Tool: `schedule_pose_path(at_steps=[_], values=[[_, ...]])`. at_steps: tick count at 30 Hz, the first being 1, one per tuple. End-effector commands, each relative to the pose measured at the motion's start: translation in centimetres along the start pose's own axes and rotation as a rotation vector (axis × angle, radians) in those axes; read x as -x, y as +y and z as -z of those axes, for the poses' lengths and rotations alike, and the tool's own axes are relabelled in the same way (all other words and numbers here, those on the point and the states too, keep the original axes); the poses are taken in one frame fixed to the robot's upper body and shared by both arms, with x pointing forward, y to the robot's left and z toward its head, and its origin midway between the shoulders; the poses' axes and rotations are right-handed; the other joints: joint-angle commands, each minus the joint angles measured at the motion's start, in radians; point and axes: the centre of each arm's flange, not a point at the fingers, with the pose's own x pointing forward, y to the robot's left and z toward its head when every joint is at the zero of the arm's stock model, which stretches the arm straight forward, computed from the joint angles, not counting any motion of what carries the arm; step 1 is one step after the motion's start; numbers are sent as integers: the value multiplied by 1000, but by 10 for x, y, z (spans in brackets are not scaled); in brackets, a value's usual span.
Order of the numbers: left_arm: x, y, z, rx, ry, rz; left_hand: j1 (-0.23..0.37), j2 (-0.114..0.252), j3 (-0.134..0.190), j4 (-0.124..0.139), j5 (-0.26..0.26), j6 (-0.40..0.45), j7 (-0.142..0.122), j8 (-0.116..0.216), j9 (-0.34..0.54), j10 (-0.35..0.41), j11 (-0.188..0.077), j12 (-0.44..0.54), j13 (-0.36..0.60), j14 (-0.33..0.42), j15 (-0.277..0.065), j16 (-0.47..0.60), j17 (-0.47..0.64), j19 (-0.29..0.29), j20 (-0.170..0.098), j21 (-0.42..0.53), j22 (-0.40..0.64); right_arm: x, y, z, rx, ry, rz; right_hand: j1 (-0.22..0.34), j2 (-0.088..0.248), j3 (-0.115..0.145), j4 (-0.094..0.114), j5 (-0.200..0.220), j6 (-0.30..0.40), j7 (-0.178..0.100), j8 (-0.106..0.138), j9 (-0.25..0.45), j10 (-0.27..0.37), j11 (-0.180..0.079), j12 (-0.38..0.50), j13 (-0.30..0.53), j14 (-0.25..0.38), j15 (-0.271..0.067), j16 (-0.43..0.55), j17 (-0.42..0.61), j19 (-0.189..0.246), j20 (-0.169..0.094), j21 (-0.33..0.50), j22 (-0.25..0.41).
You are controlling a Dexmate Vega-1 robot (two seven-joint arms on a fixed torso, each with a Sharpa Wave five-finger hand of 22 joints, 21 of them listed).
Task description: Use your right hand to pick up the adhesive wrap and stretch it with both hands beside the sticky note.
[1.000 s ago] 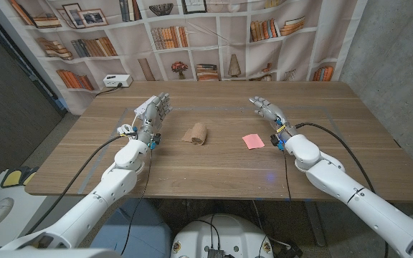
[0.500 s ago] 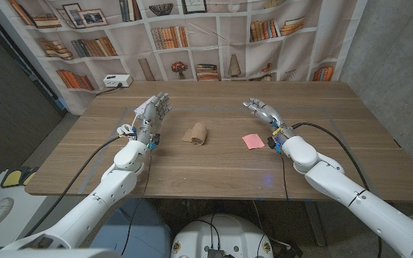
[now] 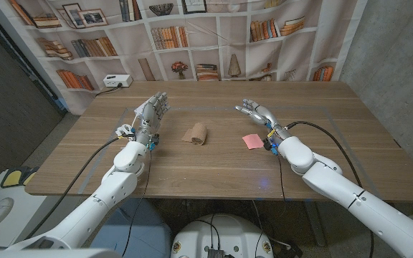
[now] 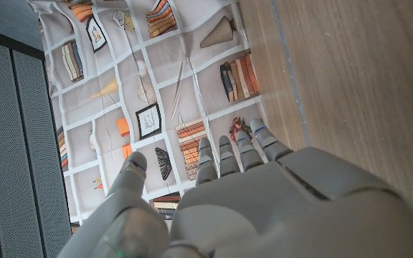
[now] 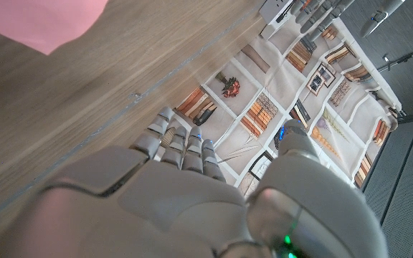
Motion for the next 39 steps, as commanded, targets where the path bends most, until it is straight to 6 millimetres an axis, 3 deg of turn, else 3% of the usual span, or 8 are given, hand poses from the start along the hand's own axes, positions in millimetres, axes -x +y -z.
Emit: schedule_pose_path(at_steps=[1,8,11,37,39], values=[[0,1,1,-1,1,17,1,-3,-2,-1,4,8,-1,4,3,7,6,2,0,7,1,2,4,9,3,-3,2,4,10,-4,63,0,-18,29,9,17,-2,1,3,-6,8,3,6,-7,-1,3,-6,-2,-2,2,0,7,3,3],[-1,4,2,-3,4,16,0,-3,-2,-1,4,7,-1,2,3,6,5,1,0,7,3,1,4,10,3,-6,2,3,12,-8,110,-13,-25,56,16,29,-4,1,2,-12,8,3,5,-9,-2,3,-6,-2,-2,2,-1,9,4,2],[0,6,2,-3,5,11,0,-3,-2,-1,4,6,-1,1,3,7,5,1,0,6,3,0,4,10,4,-8,2,3,13,-9,125,-18,-22,103,11,43,-4,-3,4,-38,9,4,49,-34,14,6,-3,-25,0,1,-1,8,4,2],[8,5,4,-2,9,12,-4,-1,-5,1,4,10,1,-3,3,27,0,5,0,31,0,7,5,21,3,-23,2,14,42,-24,312,-29,-102,166,-2,61,-6,-6,-5,-45,4,4,33,-48,11,14,-7,-26,-1,1,-3,16,5,2],[9,6,4,0,11,9,-4,-1,-5,1,4,11,1,-3,3,25,-2,4,0,31,-1,6,5,21,2,-24,2,15,45,-25,328,-40,-100,204,-12,70,-4,-6,-62,-56,-13,5,21,-74,9,18,-6,-27,0,1,-3,18,5,2]])
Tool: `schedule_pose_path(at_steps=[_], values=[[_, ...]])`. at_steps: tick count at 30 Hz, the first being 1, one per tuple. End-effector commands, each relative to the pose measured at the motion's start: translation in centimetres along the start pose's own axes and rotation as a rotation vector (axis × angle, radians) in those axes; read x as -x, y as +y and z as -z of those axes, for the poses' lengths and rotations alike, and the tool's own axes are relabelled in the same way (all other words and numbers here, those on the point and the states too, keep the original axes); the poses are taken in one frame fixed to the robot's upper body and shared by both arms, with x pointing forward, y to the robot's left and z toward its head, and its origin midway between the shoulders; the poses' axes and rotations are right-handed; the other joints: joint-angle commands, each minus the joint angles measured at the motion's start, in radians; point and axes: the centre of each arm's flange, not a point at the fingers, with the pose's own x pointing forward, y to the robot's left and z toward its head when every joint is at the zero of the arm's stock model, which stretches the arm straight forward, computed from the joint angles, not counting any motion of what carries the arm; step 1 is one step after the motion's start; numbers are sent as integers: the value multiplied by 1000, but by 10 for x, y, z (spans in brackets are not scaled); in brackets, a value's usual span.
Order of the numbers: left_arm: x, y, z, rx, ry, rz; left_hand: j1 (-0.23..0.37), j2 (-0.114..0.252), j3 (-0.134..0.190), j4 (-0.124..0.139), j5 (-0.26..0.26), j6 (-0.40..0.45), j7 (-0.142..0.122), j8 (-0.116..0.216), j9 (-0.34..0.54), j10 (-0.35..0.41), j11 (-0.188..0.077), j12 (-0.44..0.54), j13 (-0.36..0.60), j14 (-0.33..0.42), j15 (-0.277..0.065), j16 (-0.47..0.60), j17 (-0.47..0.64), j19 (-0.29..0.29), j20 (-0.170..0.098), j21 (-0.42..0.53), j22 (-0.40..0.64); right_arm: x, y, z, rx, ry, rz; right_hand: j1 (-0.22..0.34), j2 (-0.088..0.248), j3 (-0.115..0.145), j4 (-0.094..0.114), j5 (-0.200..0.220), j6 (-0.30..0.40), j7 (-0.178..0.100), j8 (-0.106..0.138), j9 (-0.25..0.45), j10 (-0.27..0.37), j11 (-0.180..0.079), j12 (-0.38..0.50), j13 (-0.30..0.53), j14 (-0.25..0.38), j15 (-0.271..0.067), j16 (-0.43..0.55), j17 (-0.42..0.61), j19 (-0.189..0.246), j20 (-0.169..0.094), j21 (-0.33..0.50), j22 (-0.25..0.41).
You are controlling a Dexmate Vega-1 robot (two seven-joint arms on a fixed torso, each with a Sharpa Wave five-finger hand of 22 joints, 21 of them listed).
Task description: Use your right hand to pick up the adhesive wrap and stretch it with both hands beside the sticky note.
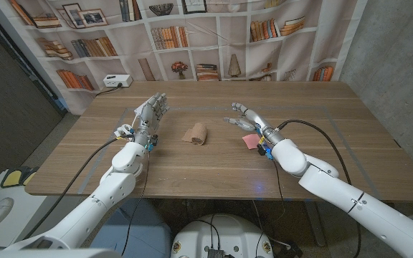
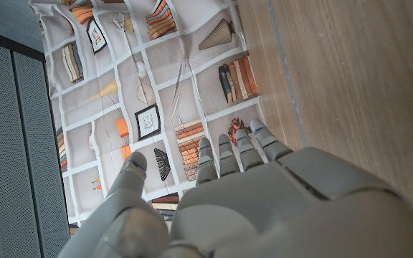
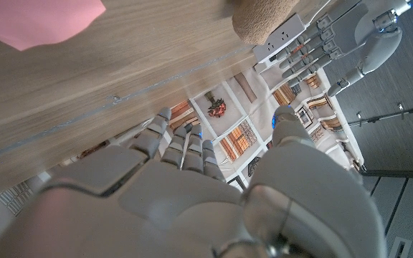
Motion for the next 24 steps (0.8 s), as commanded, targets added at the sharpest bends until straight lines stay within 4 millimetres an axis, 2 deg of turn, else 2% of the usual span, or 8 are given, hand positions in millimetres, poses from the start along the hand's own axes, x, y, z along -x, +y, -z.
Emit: schedule_pose_path(at_steps=[1,6,12,15,17,21,24], values=[[6,1,1,1,3,-5,-4,-1,-2,-2,4,11,0,-3,3,10,-1,3,0,7,3,5,5,9,0,-6,2,5,15,-10,80,-20,-28,61,-9,21,4,-1,-79,-15,-17,5,-15,-44,0,9,-3,-3,0,1,6,10,5,2],[8,2,1,0,2,-4,-4,-1,-2,-2,4,11,1,-4,3,7,1,1,0,4,4,3,5,12,1,-8,3,4,18,-13,105,-24,-45,78,-6,28,5,2,-82,-19,-14,5,-12,-57,3,10,-3,-8,0,1,6,10,5,2],[10,3,1,1,3,-4,-4,0,-2,-3,4,11,1,-5,3,5,0,0,0,2,5,1,5,15,0,-10,3,3,22,-16,116,-24,-56,87,-8,30,5,3,-72,-18,-8,5,-10,-50,4,11,-6,-8,-1,1,5,11,5,2],[11,4,1,2,3,-4,-4,0,-2,-3,4,11,2,-5,3,4,-1,-1,0,1,5,0,5,15,0,-11,3,2,24,-17,122,-26,-60,92,-11,31,6,2,-68,-14,-6,5,-11,-45,4,11,-8,-9,-2,1,3,12,4,2],[11,5,1,0,6,-4,-3,1,-2,-3,4,11,1,-5,3,7,2,0,0,2,4,0,4,16,0,-12,3,1,26,-19,132,-30,-59,97,-14,31,7,2,-65,-11,-4,5,-12,-36,4,11,-16,-18,-5,1,3,12,4,2],[12,8,0,-3,4,-5,-2,2,-1,-3,4,11,-1,-6,3,6,0,-1,0,1,3,0,4,17,0,-14,3,-2,29,-22,146,-35,-68,101,-21,30,10,0,-63,-5,-3,5,-19,-15,1,11,-18,-13,-5,1,1,14,4,2],[13,9,0,-1,3,-5,-2,3,-1,-3,4,9,0,-7,3,6,3,-2,0,0,3,-1,4,17,0,-16,3,-3,32,-25,167,-46,-66,101,-28,27,14,-3,-59,-6,-1,5,-18,-29,2,11,-36,-10,-11,2,-7,14,1,2]])
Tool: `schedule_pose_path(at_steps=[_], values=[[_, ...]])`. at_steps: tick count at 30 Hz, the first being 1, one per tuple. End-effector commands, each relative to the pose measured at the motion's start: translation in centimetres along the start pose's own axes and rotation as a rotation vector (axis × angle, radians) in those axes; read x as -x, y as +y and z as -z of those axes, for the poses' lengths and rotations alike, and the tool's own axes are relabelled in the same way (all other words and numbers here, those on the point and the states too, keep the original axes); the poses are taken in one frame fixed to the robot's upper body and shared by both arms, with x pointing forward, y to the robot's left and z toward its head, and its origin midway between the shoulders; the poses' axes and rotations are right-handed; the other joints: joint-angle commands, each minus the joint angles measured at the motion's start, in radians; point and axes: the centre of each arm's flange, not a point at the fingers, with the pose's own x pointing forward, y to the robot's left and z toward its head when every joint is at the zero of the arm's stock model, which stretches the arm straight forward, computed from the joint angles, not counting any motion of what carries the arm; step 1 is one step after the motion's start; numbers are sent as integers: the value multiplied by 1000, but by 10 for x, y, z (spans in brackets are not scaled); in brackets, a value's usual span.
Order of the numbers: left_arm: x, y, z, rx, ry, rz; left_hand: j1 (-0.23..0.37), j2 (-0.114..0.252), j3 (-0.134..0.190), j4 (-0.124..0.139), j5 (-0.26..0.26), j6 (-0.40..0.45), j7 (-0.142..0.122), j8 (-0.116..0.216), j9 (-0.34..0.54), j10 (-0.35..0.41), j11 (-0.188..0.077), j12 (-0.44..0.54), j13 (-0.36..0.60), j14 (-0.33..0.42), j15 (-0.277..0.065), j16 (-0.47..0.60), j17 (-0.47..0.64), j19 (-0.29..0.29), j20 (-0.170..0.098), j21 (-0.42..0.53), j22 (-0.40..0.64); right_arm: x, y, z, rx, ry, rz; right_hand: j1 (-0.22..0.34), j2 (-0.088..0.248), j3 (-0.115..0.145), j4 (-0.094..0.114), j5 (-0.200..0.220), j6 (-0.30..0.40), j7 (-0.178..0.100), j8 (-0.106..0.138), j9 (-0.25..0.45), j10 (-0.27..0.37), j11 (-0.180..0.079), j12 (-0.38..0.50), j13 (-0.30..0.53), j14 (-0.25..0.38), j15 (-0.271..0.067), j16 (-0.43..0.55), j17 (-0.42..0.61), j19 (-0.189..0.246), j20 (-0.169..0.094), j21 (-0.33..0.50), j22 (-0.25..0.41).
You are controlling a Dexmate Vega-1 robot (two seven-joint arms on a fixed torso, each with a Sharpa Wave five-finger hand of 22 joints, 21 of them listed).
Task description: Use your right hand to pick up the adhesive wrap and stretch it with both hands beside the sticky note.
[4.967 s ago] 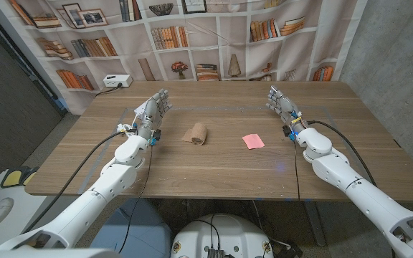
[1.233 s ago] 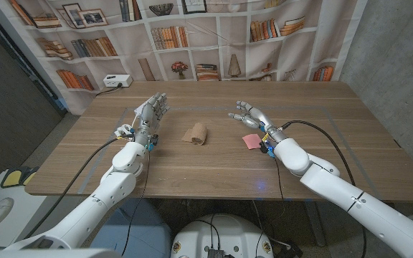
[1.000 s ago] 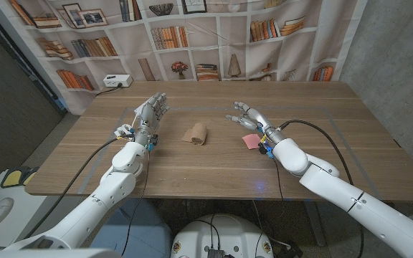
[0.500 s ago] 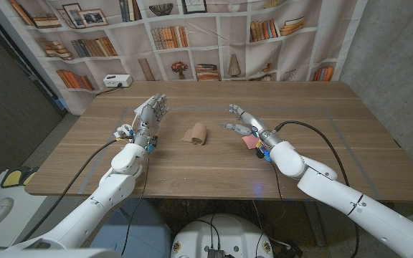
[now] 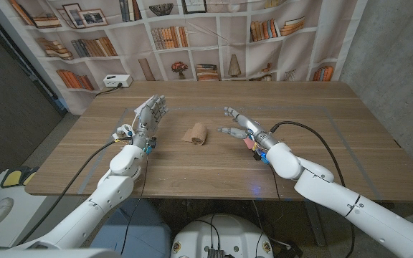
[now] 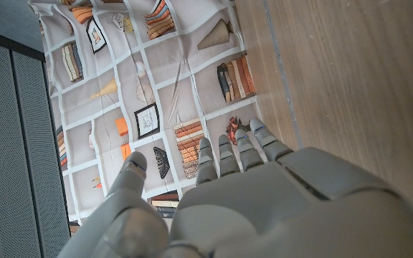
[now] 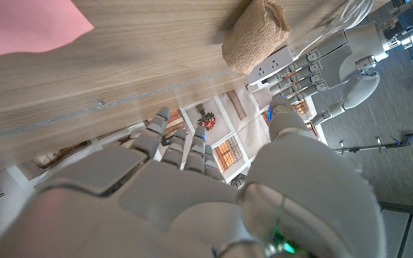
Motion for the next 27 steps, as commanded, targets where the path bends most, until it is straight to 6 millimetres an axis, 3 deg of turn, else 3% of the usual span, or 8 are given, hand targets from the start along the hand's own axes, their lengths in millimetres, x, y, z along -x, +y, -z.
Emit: schedule_pose_path(at_steps=[1,4,21,24,27], values=[[3,5,-1,-1,0,-1,-2,3,-1,-3,4,10,0,-1,3,6,1,-2,0,0,3,-1,4,7,-2,-5,3,-5,8,-11,55,-22,-9,10,-12,0,8,-4,9,4,6,5,3,-10,2,3,-32,6,-9,2,-9,4,0,3],[4,6,0,1,3,0,-3,3,-1,-3,4,24,-15,3,3,10,-2,-1,0,0,2,-2,4,8,-2,-9,3,-7,10,-13,53,-26,-15,10,-15,-2,11,-5,11,0,7,5,1,-17,2,3,-41,8,-11,2,-17,3,-2,3],[1,14,0,0,17,28,-4,3,-2,-3,4,23,-2,0,3,8,4,-4,0,-2,4,-4,4,8,-3,-19,3,-17,24,-22,91,-21,-45,1,-18,-7,20,-7,18,-1,8,5,5,-19,3,3,-51,21,-8,5,-25,11,-1,3],[2,15,1,13,26,25,-5,9,-1,0,5,27,5,2,3,10,1,-4,0,-2,5,-4,5,8,-1,-21,3,-18,26,-25,102,-19,-51,0,-20,-9,21,-7,15,0,7,5,0,-15,2,3,-57,22,-9,5,-27,12,-1,3],[2,13,2,6,31,39,-4,19,3,4,6,26,12,0,3,14,1,-3,0,-1,4,-3,6,8,-3,-25,3,-20,29,-27,113,-17,-58,-13,-39,-21,25,-7,8,19,4,5,-15,21,-3,4,-70,29,-8,6,-31,14,1,3]])
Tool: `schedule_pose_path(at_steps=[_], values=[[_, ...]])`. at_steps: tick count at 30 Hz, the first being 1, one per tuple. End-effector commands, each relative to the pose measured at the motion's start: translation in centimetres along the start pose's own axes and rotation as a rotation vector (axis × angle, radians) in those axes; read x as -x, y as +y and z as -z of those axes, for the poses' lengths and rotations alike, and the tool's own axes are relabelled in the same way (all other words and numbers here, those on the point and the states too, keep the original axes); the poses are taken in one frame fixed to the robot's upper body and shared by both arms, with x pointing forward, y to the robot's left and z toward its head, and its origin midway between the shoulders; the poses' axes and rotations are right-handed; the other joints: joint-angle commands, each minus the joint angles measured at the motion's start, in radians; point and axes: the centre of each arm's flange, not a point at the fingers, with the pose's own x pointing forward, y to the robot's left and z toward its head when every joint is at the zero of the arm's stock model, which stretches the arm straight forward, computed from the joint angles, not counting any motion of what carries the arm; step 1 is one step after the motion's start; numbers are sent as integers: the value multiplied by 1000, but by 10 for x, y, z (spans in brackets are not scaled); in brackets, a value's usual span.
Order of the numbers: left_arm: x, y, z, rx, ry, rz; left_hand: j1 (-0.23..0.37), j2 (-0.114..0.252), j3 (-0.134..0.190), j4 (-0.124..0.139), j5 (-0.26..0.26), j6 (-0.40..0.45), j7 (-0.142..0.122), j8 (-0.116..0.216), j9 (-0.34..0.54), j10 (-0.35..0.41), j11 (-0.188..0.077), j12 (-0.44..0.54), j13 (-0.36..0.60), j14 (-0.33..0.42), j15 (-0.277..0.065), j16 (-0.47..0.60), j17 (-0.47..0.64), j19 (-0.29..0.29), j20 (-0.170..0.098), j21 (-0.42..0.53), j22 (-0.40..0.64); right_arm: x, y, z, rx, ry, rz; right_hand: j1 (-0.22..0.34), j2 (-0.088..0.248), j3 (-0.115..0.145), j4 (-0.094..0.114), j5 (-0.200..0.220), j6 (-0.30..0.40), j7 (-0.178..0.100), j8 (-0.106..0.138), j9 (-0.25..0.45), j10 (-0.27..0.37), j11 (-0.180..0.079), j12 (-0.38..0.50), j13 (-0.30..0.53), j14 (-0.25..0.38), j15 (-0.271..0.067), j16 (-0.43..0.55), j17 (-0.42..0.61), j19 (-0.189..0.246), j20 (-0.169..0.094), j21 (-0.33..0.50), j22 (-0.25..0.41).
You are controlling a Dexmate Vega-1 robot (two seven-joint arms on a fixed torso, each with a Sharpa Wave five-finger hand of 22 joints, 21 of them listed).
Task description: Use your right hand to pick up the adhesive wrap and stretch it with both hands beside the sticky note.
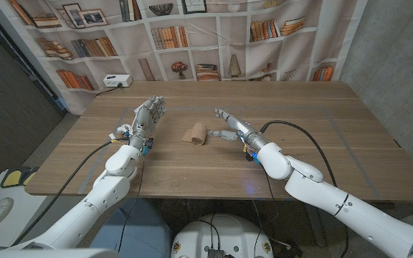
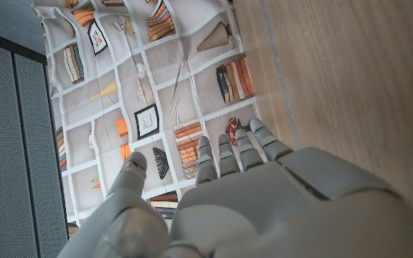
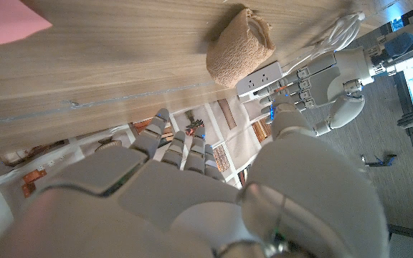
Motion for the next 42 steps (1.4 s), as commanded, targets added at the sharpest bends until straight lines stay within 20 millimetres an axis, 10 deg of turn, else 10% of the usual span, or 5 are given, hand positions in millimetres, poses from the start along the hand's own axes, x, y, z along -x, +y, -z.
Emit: schedule_pose_path(at_steps=[1,17,42], values=[[0,2,3,7,20,17,1,16,3,5,6,2,14,0,3,11,5,-3,-1,2,1,-3,6,5,-1,-4,4,-8,9,-10,49,2,-24,-14,-23,-14,7,-2,-7,31,-1,5,-16,33,-4,4,-22,9,-1,5,-9,6,0,3],[-3,6,3,11,18,24,-2,17,3,8,5,7,16,0,3,15,5,-4,-1,3,-3,-3,6,4,-5,-13,3,-19,19,-24,112,-21,-38,-7,-30,-18,7,5,-87,94,-20,7,-8,62,10,11,-26,28,7,6,-18,14,3,3],[7,7,7,22,22,22,-3,16,3,8,4,10,19,-1,2,17,1,-6,-1,3,-6,-5,4,7,-8,-25,3,-31,37,-42,336,-101,-14,25,-19,-4,-1,8,-94,113,-3,9,-9,71,29,25,-10,32,14,8,-10,30,8,3]])
